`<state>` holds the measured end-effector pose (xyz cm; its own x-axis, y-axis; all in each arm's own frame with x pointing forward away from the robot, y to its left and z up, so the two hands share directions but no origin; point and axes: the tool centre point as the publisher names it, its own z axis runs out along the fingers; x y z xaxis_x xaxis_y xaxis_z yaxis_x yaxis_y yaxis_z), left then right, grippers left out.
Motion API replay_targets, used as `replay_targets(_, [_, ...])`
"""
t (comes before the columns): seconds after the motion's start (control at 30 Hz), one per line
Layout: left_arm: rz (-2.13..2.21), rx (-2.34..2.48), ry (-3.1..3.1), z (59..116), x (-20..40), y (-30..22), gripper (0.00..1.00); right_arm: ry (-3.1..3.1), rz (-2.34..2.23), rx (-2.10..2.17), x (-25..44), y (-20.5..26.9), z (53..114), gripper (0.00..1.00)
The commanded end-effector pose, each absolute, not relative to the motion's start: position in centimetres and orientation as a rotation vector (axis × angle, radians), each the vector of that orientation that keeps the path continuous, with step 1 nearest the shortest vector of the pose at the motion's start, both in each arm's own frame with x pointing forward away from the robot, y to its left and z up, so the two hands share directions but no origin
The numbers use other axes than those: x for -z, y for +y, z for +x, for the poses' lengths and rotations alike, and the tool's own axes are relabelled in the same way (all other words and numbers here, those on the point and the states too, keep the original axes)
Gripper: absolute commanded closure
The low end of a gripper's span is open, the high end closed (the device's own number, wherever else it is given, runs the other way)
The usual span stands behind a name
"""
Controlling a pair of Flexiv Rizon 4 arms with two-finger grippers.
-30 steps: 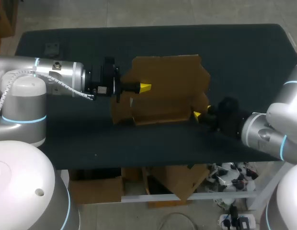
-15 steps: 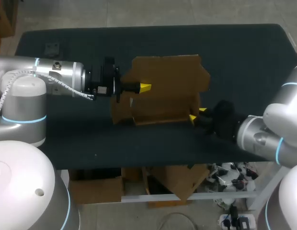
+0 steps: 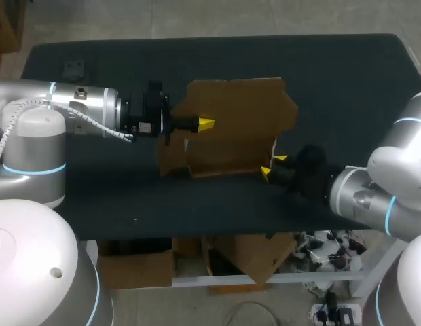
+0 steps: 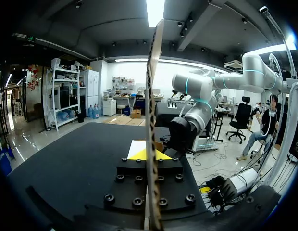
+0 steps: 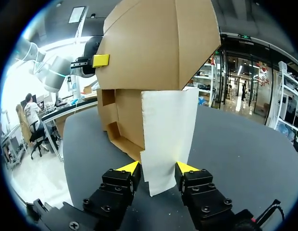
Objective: Assemble the packaging by folding the flat box into shape, placing the metal phone stand inside, and closing the box properly
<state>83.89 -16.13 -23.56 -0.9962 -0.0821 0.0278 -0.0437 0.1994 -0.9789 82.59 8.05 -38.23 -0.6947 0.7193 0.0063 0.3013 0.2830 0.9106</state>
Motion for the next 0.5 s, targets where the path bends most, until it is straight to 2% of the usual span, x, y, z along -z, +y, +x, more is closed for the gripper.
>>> replay_targets(0.03, [-0.125, 1.965, 2.411, 84.0, 24.1, -16.2, 1.0, 2.133, 0.931, -1.365, 38.4, 8.9, 82.4, 0.45])
replay_targets(0.5, [-0.125, 1.965, 2.411, 84.0, 24.1, -16.2, 1.0, 2.143, 0.934, -1.369, 38.7, 9.4, 80.9, 0.44])
